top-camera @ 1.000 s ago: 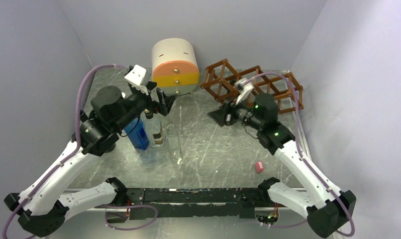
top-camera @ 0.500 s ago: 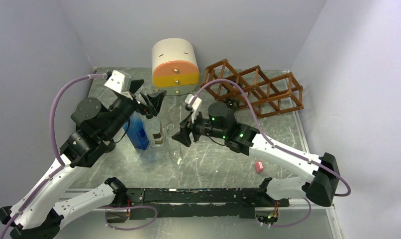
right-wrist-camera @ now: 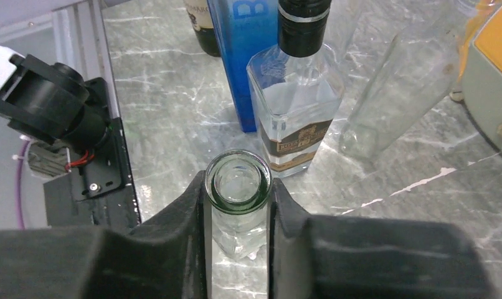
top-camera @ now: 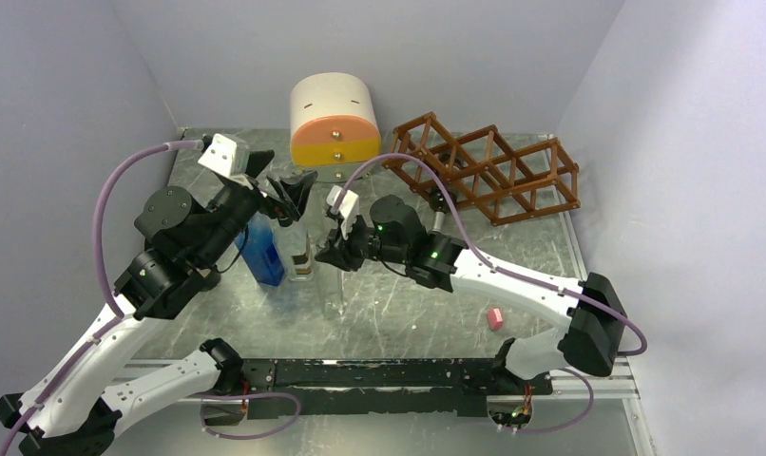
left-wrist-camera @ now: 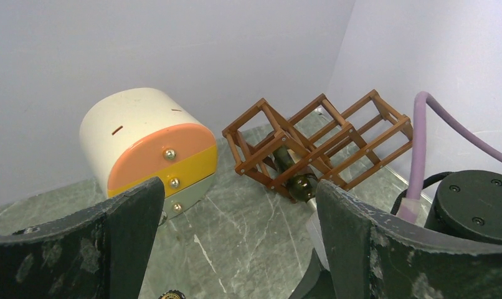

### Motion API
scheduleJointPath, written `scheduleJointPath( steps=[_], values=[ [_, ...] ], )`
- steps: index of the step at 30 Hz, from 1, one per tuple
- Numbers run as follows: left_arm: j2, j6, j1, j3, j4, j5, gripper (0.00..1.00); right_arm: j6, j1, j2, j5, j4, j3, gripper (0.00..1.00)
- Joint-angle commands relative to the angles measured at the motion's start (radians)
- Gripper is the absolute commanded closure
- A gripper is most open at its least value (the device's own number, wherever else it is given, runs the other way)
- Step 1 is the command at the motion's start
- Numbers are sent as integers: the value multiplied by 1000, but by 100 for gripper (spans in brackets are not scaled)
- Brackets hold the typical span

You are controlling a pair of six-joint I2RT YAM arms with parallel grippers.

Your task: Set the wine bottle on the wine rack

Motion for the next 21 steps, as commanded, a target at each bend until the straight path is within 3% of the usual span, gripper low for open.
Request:
scheduleJointPath(
  steps=[1, 4, 12, 21],
  values=[
    [-13, -10, 1, -8, 28, -7, 5, -26, 11, -6, 39, 56, 19, 91],
    [-13, -8, 1, -17, 36, -1, 5, -33, 13, -28, 113, 55, 17, 100],
    [32, -18, 1, -37, 61, 25, 5, -31, 14, -197, 310, 43, -39, 100],
    [116, 19, 2, -99, 125, 135, 5, 101, 13, -420, 741, -6, -130, 100]
  ],
)
